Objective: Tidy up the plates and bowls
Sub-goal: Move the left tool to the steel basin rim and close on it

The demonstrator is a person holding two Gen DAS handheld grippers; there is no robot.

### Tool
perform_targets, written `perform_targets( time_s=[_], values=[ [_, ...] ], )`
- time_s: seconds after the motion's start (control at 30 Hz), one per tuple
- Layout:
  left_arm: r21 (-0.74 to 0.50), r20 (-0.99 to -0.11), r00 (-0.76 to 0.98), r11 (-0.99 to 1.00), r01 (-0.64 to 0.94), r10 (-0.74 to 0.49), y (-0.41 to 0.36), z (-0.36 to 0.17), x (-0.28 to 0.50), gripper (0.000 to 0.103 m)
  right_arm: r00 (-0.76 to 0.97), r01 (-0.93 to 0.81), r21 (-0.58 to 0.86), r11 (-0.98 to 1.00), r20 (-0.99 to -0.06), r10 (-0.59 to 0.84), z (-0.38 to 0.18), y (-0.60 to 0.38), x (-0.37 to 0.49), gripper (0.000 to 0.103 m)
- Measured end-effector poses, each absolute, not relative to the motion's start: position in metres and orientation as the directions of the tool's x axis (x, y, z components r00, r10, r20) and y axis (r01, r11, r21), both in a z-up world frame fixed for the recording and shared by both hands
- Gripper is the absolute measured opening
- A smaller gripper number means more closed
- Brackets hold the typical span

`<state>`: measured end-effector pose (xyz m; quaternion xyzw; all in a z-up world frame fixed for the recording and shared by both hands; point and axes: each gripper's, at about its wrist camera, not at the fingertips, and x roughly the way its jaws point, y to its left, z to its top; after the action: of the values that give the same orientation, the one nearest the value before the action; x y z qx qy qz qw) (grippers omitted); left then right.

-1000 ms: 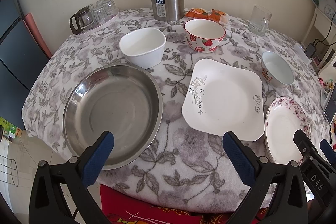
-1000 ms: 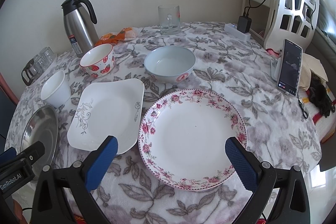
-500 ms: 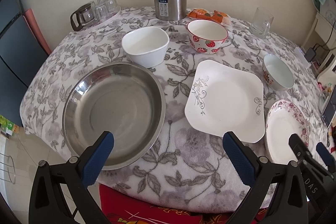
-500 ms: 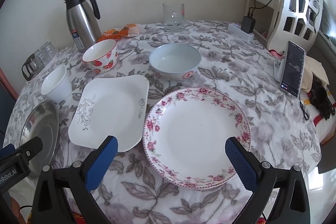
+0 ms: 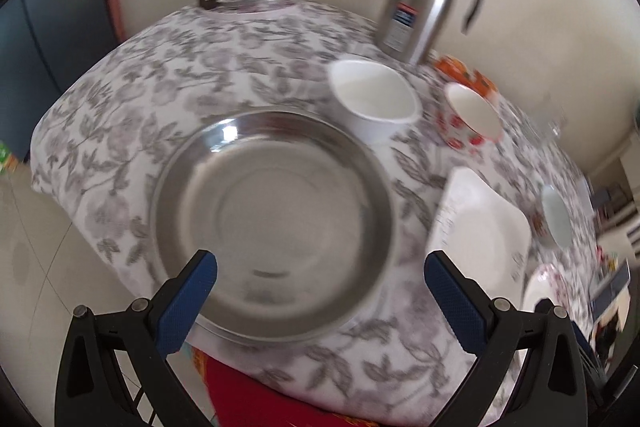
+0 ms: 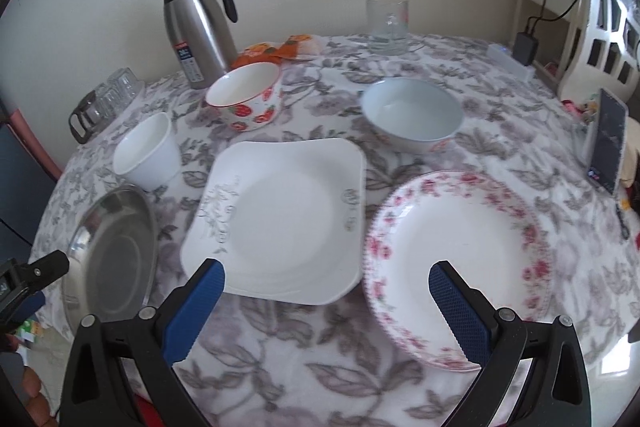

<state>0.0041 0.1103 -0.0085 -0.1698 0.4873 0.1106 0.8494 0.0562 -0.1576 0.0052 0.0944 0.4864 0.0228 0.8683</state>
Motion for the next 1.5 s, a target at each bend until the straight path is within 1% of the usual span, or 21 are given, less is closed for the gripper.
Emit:
perform_targets(
  time_s=[0.1,0.2,0.33,0.53,0.7,1.0,1.13,1.4,1.47,1.5],
  values=[
    [-0.187,-0.855,0.515,0.892,-0.412,0.058,0.139,-0.014,0.001,0.103,0.543,0.019,0.184,0.983,-0.827,0.144,0.008,-0.143,0.06,0.103],
    [-0.193,-0.845,0.526,0.86,-0.473,0.099,0.164,-0.019,-0.002,0.103,0.548,-0.032,0.198,0.98,-0.816,0.183,0.009,-0.126,0.066,0.103],
    [-0.215,-0.829,0.546,0.831,-0.514,0.123,0.192,-0.027,-0.009,0.103,0.534,-0.119,0.219,0.968,-0.808,0.248,0.006,-0.096,0.073,0.103],
    [-0.289,-0.806,0.583,0.794,-0.535,0.099,0.219,-0.04,-0.014,0.103,0.506,-0.215,0.23,0.949,-0.805,0.31,-0.006,-0.053,0.084,0.103],
    [-0.292,-0.788,0.607,0.808,-0.511,0.1,0.228,-0.048,-0.011,0.103,0.491,-0.279,0.237,0.93,-0.797,0.351,-0.014,-0.029,0.09,0.103],
    [-0.354,-0.814,0.58,0.801,-0.483,-0.01,0.237,-0.072,0.0,0.103,0.432,-0.365,0.269,0.892,-0.799,0.418,-0.029,0.0,0.103,0.103],
    [-0.322,-0.832,0.554,0.812,-0.487,0.003,0.238,-0.081,0.004,0.103,0.425,-0.379,0.267,0.886,-0.801,0.422,-0.034,0.009,0.108,0.103],
    [-0.317,-0.844,0.537,0.798,-0.512,0.009,0.247,-0.092,0.006,0.103,0.417,-0.39,0.259,0.884,-0.806,0.42,-0.041,0.019,0.118,0.103],
    [-0.32,-0.846,0.533,0.797,-0.512,0.003,0.247,-0.095,0.007,0.099,0.409,-0.397,0.262,0.88,-0.808,0.424,-0.043,0.022,0.119,0.102],
    [-0.318,-0.849,0.528,0.798,-0.512,0.0,0.247,-0.097,0.008,0.097,0.403,-0.399,0.272,0.876,-0.805,0.434,-0.044,0.022,0.12,0.1]
  ],
)
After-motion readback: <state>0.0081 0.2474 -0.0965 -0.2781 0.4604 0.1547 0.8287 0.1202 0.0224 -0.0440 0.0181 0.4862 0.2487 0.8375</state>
